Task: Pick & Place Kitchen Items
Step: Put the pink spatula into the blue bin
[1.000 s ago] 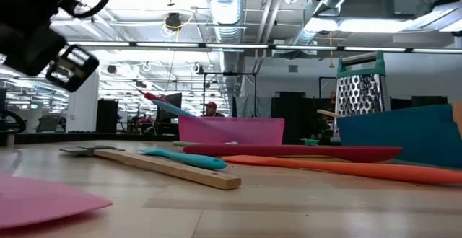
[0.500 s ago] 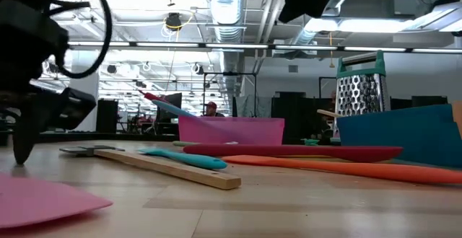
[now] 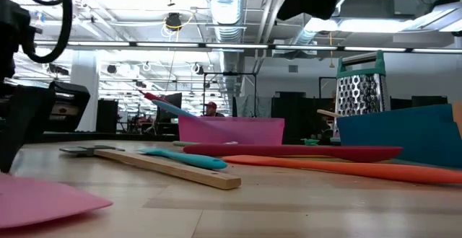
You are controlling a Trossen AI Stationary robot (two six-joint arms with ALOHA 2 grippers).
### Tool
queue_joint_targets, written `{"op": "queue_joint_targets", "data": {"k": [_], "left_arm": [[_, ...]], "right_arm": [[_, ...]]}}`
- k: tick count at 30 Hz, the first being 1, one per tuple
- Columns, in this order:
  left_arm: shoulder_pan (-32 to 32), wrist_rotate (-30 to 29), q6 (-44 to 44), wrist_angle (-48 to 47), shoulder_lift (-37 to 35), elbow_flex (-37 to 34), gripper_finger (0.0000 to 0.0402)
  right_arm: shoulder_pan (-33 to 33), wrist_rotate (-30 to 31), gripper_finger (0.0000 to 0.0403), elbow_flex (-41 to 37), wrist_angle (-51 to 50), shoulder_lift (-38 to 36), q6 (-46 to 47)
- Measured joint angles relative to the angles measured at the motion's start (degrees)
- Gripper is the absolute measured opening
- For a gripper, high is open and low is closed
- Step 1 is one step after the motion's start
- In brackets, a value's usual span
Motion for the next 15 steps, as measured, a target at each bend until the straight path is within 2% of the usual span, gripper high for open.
{"op": "queue_joint_targets", "data": {"k": [2,5,15], "left_arm": [[0.00,-3.08,-3.65,3.59,3.00,0.01,0.0203],[0.31,-4.34,-7.20,7.95,6.64,0.15,0.0198],[-1.89,-5.85,-5.06,19.10,16.11,2.27,0.0122]], "right_arm": [[0.57,-0.02,0.0254,0.00,0.17,0.00,-0.13],[1.11,-0.05,0.0254,0.00,0.15,0.00,-1.02],[1.80,-0.05,0.0254,0.00,0.22,0.00,-1.73]]}}
